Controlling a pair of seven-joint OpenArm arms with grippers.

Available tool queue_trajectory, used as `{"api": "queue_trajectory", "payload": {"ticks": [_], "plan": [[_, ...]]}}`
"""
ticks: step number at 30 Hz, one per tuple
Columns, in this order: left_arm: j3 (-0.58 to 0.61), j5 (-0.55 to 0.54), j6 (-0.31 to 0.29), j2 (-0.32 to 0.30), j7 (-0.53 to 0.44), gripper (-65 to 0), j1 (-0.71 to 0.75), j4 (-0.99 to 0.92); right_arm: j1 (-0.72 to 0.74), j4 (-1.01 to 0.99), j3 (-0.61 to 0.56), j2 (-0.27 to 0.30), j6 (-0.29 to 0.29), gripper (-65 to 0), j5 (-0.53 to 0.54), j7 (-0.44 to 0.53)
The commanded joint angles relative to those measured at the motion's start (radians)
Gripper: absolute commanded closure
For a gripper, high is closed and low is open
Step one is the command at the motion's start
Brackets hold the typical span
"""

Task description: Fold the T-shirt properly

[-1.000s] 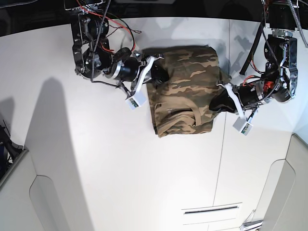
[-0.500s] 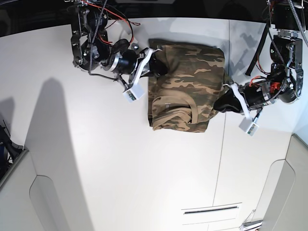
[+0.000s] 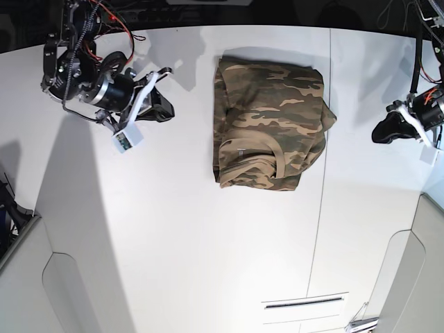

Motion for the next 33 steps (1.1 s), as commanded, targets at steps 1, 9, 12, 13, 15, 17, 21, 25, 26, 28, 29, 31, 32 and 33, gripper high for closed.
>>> {"api": "queue_trajectory", "payload": {"ticks": [1, 9, 12, 13, 15, 17, 21, 25, 26, 28, 29, 31, 32, 33], "plan": [[-0.031, -0.018, -0.012, -0.017, -0.009, -1.5, 0.026, 0.015, -0.011, 0.026, 0.025, 0.024, 0.005, 0.0, 0.037, 0.013], [-0.197, -0.055, -0.012, 0.034, 0.038, -1.5, 0.240, 0.018, -0.119, 0.071, 0.219, 0.110, 0.006, 0.0, 0.184, -0.006], [-0.229, -0.062, -0.012, 0.062, 0.051, -1.5, 0.319, 0.018, -0.149, 0.074, 0.284, 0.110, 0.006, 0.0, 0.235, -0.047], [-0.233, -0.062, -0.012, 0.070, 0.051, -1.5, 0.340, 0.018, -0.158, 0.074, 0.301, 0.111, 0.006, 0.0, 0.257, -0.064], [-0.233, -0.061, -0.012, 0.086, 0.051, -1.5, 0.380, 0.018, -0.174, 0.074, 0.326, 0.111, 0.006, 0.0, 0.299, -0.093], [-0.233, -0.061, -0.012, 0.106, 0.051, -1.5, 0.422, 0.018, -0.199, 0.074, 0.338, 0.111, 0.006, 0.0, 0.327, -0.112], [-0.233, -0.055, -0.012, 0.153, 0.051, -1.5, 0.502, 0.022, -0.266, 0.074, 0.338, 0.110, 0.007, 0.0, 0.338, -0.117], [-0.233, -0.054, -0.012, 0.199, 0.059, -1.5, 0.575, 0.042, -0.339, 0.074, 0.338, 0.110, 0.007, 0.0, 0.338, -0.117], [-0.233, -0.054, -0.012, 0.211, 0.062, -1.5, 0.593, 0.049, -0.361, 0.074, 0.338, 0.110, 0.007, 0.0, 0.337, -0.117], [-0.233, -0.054, -0.012, 0.232, 0.062, -1.5, 0.625, 0.063, -0.405, 0.074, 0.338, 0.110, 0.007, 0.0, 0.337, -0.117], [-0.233, -0.055, -0.012, 0.242, 0.062, -1.5, 0.638, 0.071, -0.426, 0.074, 0.338, 0.110, 0.007, 0.0, 0.337, -0.117], [-0.232, -0.054, -0.012, 0.262, 0.071, -1.5, 0.657, 0.088, -0.464, 0.074, 0.338, 0.109, 0.006, 0.0, 0.333, -0.117], [-0.232, -0.054, -0.012, 0.273, 0.079, -1.5, 0.663, 0.093, -0.482, 0.074, 0.338, 0.107, 0.006, 0.0, 0.332, -0.117], [-0.232, -0.054, -0.012, 0.282, 0.081, -1.5, 0.671, 0.096, -0.502, 0.074, 0.337, 0.105, 0.006, 0.0, 0.330, -0.117]]}}
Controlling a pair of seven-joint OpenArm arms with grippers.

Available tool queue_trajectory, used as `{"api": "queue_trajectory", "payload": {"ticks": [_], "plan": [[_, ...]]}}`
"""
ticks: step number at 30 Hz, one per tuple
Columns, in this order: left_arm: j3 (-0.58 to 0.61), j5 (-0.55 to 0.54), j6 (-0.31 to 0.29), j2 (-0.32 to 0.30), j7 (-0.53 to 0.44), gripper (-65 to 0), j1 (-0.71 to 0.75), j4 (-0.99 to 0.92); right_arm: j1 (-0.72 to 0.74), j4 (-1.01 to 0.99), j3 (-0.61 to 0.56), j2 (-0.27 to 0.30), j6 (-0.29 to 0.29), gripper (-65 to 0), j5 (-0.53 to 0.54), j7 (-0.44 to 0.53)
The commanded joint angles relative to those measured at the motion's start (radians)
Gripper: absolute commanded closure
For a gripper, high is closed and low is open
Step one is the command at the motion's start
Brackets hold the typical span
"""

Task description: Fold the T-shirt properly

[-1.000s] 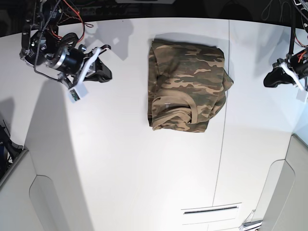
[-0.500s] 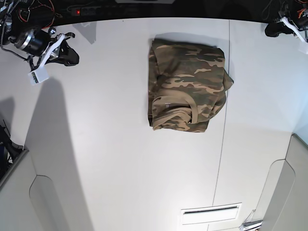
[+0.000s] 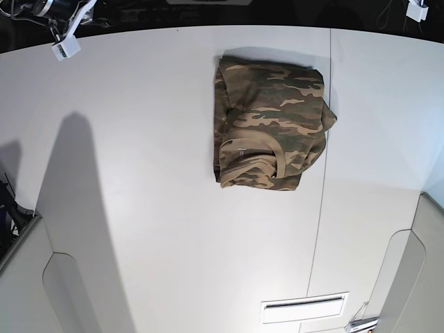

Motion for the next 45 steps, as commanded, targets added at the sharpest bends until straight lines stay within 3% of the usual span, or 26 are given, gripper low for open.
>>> {"api": "queue_trajectory", "payload": {"ticks": [1, 6, 15, 19, 25, 29, 32, 37, 45], "plan": [[-0.009, -0.008, -0.012, 0.000, 0.002, -1.5, 0.027, 0.012, -0.027, 0.016, 0.004, 0.001, 0.006, 0.0, 0.023, 0.010], [0.044, 0.071, -0.012, 0.014, -0.010, -1.5, 0.053, 0.012, -0.096, 0.016, -0.002, 0.001, 0.006, 0.0, 0.015, -0.003], [0.378, 0.553, -0.010, 0.008, -0.213, -1.5, 0.056, 0.010, -0.214, 0.008, -0.019, 0.002, 0.006, 0.0, -0.053, -0.005], [0.559, 0.742, 0.095, -0.004, -0.286, -1.5, 0.055, 0.006, -0.228, -0.027, -0.086, 0.002, 0.005, 0.0, -0.140, -0.006], [0.785, 0.948, 0.297, -0.043, -0.337, -1.3, 0.035, -0.028, -0.192, -0.192, -0.307, 0.004, -0.061, 0.0, -0.336, 0.019], [0.870, 1.004, 0.316, -0.047, -0.360, -1.3, 0.000, -0.105, -0.104, -0.361, -0.452, 0.004, -0.179, 0.0, -0.467, 0.068], [0.915, 1.005, 0.316, -0.047, -0.444, -1.3, -0.038, -0.215, -0.035, -0.494, -0.534, 0.003, -0.241, 0.0, -0.560, 0.082], [1.001, 1.007, 0.319, -0.046, -0.463, -1.3, -0.182, -0.476, 0.089, -0.719, -0.619, 0.003, -0.295, 0.0, -0.625, 0.082], [1.122, 1.008, 0.362, -0.015, -0.448, -1.3, -0.404, -0.819, 0.275, -0.989, -0.628, 0.001, -0.298, 0.0, -0.628, 0.093]]}}
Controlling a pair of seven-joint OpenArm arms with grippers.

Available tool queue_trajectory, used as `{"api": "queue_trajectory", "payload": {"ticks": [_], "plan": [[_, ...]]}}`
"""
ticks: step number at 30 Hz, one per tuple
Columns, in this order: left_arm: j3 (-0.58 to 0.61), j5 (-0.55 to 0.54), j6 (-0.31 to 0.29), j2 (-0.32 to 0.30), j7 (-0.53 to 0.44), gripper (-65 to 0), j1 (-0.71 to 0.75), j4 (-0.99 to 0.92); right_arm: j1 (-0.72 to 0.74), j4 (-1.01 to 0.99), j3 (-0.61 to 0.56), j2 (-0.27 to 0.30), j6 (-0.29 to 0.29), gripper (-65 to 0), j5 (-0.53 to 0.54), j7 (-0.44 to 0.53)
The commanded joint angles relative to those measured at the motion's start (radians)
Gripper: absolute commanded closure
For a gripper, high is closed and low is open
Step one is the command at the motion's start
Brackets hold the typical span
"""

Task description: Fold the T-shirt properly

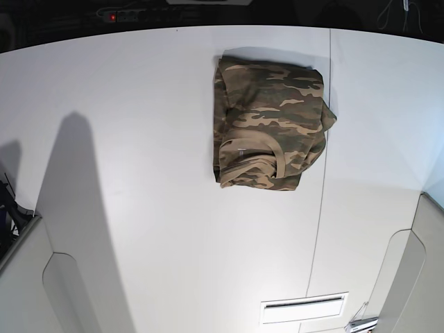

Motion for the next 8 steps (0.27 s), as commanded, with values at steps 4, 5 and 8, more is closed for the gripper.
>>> {"api": "queue_trajectory", "payload": {"ticks": [4, 5, 8], "plan": [[0.050, 0.057, 0.051, 0.048, 0.040, -1.3, -0.057, -0.131, 0.076, -0.101, 0.002, 0.006, 0.002, 0.0, -0.013, -0.038], [0.061, 0.069, 0.066, 0.061, 0.039, -1.3, -0.076, -0.166, 0.099, -0.126, 0.002, 0.006, 0.002, 0.0, -0.015, -0.046], [0.074, 0.074, 0.075, 0.095, 0.040, -1.3, -0.134, -0.253, 0.161, -0.192, 0.002, 0.006, 0.000, 0.0, -0.020, -0.056]]}}
